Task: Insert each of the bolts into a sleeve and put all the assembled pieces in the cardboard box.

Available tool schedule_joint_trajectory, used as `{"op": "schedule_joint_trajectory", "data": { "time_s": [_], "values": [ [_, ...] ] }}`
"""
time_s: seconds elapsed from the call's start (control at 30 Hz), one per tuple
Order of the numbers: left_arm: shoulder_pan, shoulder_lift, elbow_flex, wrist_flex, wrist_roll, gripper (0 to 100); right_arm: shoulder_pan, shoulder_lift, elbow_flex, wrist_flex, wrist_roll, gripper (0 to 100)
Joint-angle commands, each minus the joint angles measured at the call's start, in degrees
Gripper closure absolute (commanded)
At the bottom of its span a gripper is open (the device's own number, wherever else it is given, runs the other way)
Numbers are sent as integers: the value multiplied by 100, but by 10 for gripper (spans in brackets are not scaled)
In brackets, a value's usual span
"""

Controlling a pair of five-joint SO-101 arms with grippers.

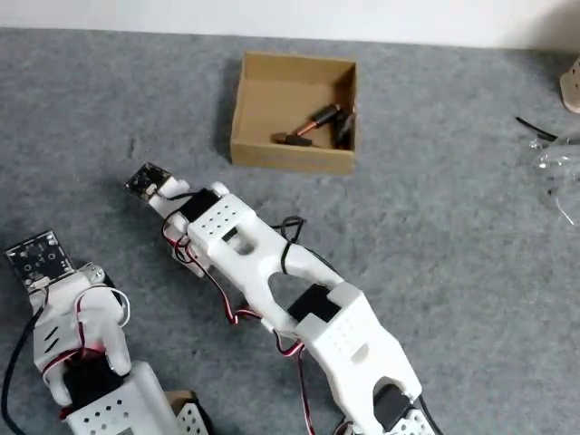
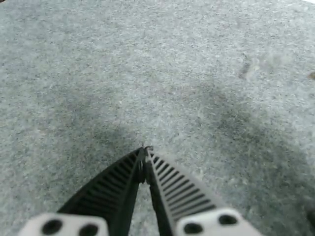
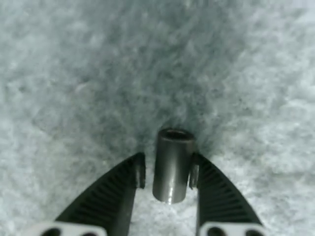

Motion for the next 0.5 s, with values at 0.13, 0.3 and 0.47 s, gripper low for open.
{"op": "schedule_joint_trajectory", "data": {
  "time_s": [0.13,0.3,0.47],
  "values": [
    [-22,-48,-48,-79,18,992,101,136,-66,-110,-9,980],
    [-22,-48,-48,-79,18,992,215,92,-66,-110,0,993],
    [-22,-48,-48,-79,18,992,374,-470,-75,127,-35,993]
  ]
}}
